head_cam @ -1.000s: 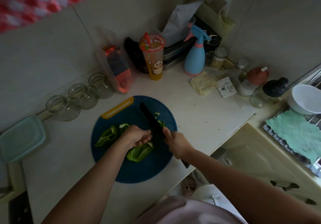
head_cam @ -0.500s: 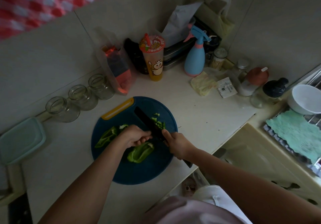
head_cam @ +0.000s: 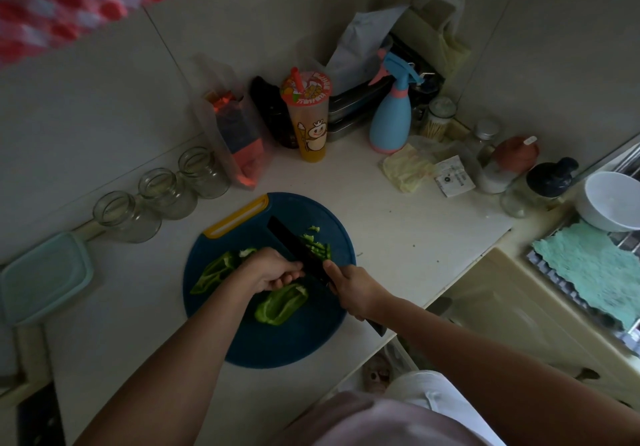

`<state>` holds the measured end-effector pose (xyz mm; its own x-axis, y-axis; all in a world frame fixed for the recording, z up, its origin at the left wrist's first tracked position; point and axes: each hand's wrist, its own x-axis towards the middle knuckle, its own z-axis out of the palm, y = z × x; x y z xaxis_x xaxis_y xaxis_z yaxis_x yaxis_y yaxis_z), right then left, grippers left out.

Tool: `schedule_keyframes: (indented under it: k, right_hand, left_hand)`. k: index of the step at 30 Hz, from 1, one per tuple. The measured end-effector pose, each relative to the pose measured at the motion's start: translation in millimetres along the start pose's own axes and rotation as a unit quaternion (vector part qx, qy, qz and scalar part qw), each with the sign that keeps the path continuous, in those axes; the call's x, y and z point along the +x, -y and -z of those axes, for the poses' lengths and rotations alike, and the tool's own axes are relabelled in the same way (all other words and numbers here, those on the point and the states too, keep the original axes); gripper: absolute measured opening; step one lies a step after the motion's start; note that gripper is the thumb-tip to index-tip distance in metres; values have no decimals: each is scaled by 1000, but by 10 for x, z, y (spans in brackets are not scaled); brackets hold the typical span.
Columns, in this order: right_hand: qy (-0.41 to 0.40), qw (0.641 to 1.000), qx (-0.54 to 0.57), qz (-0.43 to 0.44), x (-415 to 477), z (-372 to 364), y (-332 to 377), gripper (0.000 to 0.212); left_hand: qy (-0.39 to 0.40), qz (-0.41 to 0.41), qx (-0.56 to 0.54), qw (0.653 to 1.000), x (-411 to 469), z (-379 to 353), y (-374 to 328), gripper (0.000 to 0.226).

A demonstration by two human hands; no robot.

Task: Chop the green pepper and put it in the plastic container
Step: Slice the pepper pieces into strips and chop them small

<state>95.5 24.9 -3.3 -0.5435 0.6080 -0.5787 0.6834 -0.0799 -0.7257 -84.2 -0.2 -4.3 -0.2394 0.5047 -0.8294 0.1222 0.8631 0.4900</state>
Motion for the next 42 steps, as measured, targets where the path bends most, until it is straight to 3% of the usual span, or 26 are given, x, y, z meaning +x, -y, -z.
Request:
schedule_keyframes:
  k: [12,21,32,42]
  right_hand:
    - [-29,997,-63,40,21,-129,87,53]
    - [-88,995,-17,43,76,-231,109,53]
    - [-54,998,4,6,11,-77,-57,56]
    - [-15,998,-40,50,23,-24,28,58]
  left_hand:
    - [1,-1,-13,1000,20,16,27,21]
    - [-3,34,-29,999,-42,-9,-17,15]
    - [3,54,-29,998,-107,-1,-2,19]
    - [-4,45,-42,998,-114,-1,20,14]
